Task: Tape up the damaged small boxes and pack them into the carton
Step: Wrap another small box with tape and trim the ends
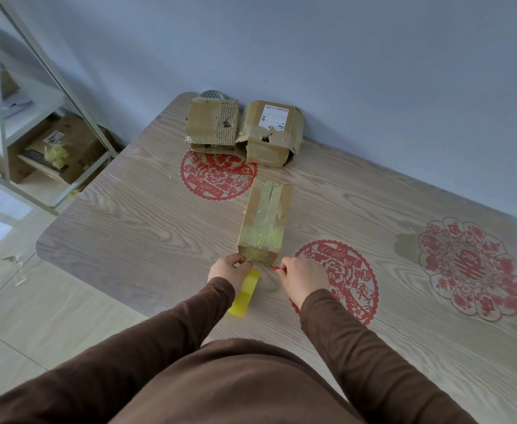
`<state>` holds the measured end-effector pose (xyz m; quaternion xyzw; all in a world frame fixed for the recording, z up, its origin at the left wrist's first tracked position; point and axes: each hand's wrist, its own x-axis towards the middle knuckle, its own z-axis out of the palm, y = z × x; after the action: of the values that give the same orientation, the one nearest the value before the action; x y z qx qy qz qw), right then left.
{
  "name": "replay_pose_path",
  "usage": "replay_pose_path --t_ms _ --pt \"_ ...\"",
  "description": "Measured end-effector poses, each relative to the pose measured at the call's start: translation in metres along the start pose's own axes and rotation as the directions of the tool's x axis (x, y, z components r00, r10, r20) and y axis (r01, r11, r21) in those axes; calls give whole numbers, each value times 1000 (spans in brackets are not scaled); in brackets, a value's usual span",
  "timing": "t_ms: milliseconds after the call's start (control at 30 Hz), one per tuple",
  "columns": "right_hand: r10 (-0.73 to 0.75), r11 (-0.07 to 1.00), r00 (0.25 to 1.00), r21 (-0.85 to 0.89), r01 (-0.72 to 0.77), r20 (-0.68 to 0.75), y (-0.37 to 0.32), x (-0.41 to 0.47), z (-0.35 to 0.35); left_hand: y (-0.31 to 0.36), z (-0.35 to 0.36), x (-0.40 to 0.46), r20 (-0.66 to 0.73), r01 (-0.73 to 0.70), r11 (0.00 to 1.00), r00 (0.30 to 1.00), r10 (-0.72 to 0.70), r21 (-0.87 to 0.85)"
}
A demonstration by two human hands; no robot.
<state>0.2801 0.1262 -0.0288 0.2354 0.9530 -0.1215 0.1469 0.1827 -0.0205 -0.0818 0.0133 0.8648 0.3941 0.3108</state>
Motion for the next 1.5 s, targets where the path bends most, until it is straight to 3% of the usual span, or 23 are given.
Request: replay_pose_path --t_ms 67,133,233,367,433,500,567,633,700,833,967,1200,1267,1333,1400,1500 --pt "-80 995 997 66 79 11 3 -5 -5 4 -3 0 -11 -29 998 999 30 58" --pt "-134 961 991 242 135 -22 0 -9 -10 9 -6 1 -12 -65 991 998 67 121" --pt "-148 889 988 434 147 -33 -6 -4 -12 17 -9 4 27 -96 969 995 92 227" --pt "-118 889 992 441 123 -38 -15 0 -11 27 -16 1 193 -205 826 974 119 525" --pt "-96 895 995 434 103 -37 -15 1 -8 22 -20 -4 206 -221 809 970 126 545" --pt "-99 877 995 470 101 -27 -12 -2 -5 13 -28 -9 168 -197 886 976 138 419" --pt "-139 813 989 565 141 -46 -12 -10 -1 6 -41 -17 120 -157 979 983 142 129" --pt "-139 752 983 634 181 -116 -15 -19 3 6 -55 -30 96 -140 982 984 153 -130" --pt "-71 728 981 663 173 -178 -22 -22 4 9 -63 -42 83 -142 958 982 168 -248" --pt "-62 705 978 685 184 -200 -48 -20 -6 12 -71 -56 67 -159 928 979 192 -338" --pt "-203 816 963 512 268 -180 -64 -17 -7 10 -75 -58 27 -168 927 982 188 -335" --pt "-271 844 929 402 355 -250 -87 -12 -5 -2 -80 -57 -33 -174 901 984 175 -397" --pt "-230 825 951 477 303 -207 -91 -9 -7 -6 -81 -58 -24 -165 884 985 172 -438" --pt "-151 715 983 675 180 -102 -93 -7 -10 -7 -84 -59 -15 -182 873 980 197 -453" --pt "-101 483 993 875 0 56 -95 -4 -14 -8 -88 -59 -25 -216 879 973 228 -425" --pt "-114 189 964 958 -217 241 -102 -1 -20 -10 -95 -56 -41 -242 876 968 248 -418"
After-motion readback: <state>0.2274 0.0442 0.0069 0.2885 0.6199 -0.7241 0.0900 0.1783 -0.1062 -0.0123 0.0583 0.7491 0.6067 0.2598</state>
